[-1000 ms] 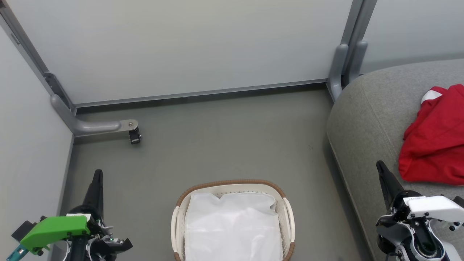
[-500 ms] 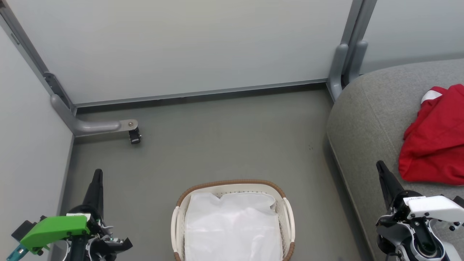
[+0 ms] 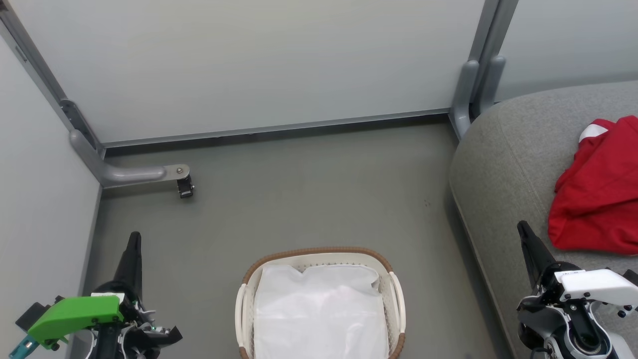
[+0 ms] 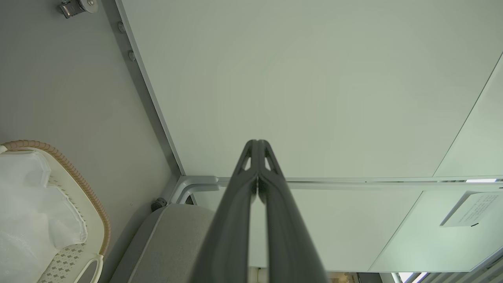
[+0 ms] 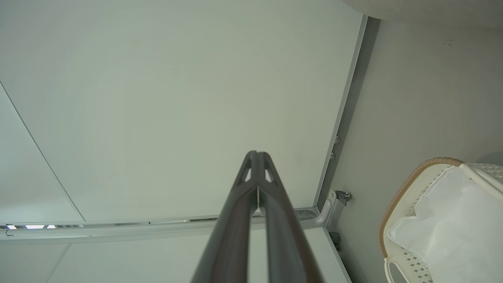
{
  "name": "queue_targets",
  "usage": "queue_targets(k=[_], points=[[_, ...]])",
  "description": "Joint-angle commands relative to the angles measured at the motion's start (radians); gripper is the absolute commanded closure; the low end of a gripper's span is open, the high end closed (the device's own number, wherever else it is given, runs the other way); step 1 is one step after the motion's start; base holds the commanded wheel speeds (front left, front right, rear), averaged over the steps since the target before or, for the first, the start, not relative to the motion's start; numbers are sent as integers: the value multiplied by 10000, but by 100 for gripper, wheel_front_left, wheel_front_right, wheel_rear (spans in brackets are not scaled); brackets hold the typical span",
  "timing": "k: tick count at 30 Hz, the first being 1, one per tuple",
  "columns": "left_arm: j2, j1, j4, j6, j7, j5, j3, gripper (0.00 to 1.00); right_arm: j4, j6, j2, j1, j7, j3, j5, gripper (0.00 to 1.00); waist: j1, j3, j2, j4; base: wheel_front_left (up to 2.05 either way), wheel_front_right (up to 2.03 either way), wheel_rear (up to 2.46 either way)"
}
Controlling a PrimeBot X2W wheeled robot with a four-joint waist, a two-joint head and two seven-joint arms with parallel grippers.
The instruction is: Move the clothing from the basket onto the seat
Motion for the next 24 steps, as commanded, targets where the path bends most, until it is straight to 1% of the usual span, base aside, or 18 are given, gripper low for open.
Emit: queue_targets(k=[1,24], points=[[66,-114,-18,-46,44,-29,27,100,-28,-3,-60,109,33,-17,37,100,0,0,0,0,0,0,0],[66,-113,-18,-46,43,-30,26,100,-26,-3,-60,109,32,-16,37,100,0,0,0,0,0,0,0]])
